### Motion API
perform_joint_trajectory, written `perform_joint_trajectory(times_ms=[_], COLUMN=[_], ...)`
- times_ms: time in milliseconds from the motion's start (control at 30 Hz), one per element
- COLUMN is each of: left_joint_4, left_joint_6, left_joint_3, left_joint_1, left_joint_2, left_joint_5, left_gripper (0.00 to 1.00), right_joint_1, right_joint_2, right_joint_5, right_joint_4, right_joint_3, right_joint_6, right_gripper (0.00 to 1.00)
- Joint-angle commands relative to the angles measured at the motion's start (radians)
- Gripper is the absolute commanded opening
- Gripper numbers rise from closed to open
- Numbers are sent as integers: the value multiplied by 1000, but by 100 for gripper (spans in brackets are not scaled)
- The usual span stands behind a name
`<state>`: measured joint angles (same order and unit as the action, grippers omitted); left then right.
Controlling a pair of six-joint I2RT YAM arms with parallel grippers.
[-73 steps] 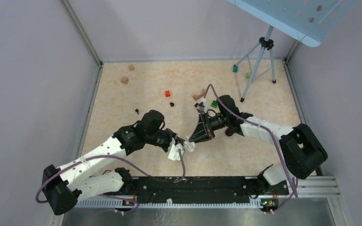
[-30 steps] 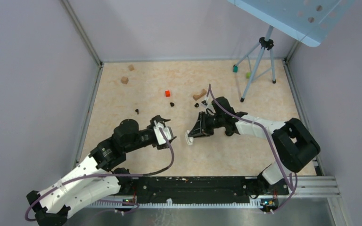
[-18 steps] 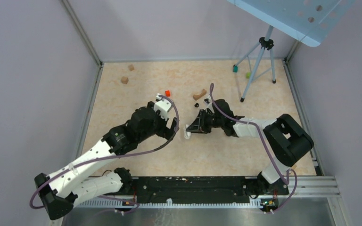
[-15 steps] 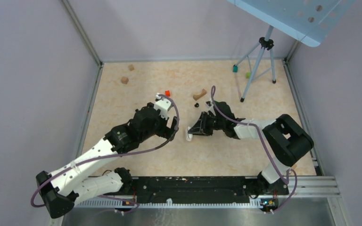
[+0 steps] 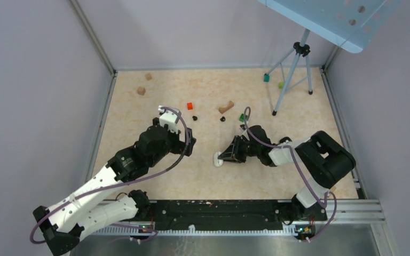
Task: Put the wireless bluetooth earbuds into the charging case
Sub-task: Place the charging case with the earbuds at the center of the board.
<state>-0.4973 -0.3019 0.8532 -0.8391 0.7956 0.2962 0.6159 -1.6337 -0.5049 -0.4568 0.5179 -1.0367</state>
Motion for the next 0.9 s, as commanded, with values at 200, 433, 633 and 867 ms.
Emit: perform_joint_trajectory(times_ms=[200,433,633,867], left_joint_4=[-24,-22,-55,-56], left_joint_6=[-45,-48,-55,-69], left_joint_3=[32,35,57,55], left_joint_1=[6,6,15,29], left_joint_2=[52,92,122,116], left_joint_5=[36,41,32,48], left_gripper=[99,99,99,99], right_joint_1=[-10,-10,-10,2], right_joint_2=[18,18,21,18], right_joint_5=[-2,-4,4,21], right_joint_4=[-84,-80,-55,-45], right_joint_3=[-7,-1,5,8], right_joint_6=[-15,-11,-1,-8], right_gripper=[0,0,0,0])
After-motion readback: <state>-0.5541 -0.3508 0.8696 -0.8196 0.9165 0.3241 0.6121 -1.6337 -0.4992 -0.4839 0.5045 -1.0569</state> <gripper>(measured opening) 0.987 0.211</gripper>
